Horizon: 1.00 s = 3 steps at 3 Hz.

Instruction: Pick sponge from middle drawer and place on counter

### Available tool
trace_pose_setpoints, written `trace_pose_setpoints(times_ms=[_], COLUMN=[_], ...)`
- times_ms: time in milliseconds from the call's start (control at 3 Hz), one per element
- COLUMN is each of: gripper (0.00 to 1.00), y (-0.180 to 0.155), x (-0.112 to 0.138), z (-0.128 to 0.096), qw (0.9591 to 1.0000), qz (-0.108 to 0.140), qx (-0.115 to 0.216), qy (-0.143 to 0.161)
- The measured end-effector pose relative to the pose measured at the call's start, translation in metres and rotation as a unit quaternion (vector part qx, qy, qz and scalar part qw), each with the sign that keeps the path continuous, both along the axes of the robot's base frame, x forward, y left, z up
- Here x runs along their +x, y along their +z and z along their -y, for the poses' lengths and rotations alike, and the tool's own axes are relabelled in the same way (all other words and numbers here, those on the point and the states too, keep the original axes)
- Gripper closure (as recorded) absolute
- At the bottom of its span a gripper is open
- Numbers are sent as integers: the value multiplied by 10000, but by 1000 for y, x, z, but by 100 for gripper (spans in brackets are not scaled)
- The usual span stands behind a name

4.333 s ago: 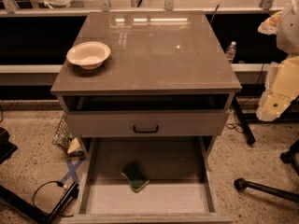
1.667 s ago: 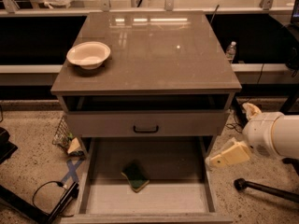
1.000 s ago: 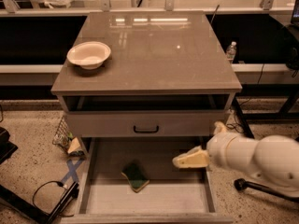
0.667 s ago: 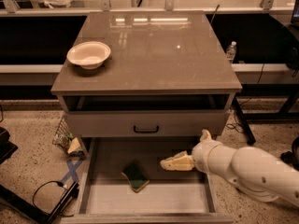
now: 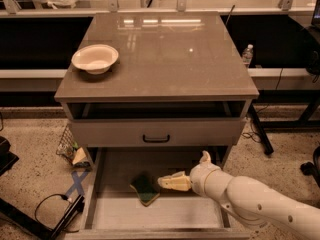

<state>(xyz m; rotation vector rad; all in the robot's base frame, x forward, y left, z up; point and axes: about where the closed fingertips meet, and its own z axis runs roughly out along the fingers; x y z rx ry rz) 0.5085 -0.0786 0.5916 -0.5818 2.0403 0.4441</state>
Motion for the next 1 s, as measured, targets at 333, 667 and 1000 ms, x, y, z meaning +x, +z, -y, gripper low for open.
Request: trace_pose_setpoints(times_ms=[333, 667, 1000], gripper=[0, 0, 0], y=[-2, -33, -105], x=[0, -1, -7], z=[0, -27, -67], qw=[10000, 9988, 9938], qz=[-2, 88, 252], qx=[-30, -408, -861], qy=[13, 240, 650])
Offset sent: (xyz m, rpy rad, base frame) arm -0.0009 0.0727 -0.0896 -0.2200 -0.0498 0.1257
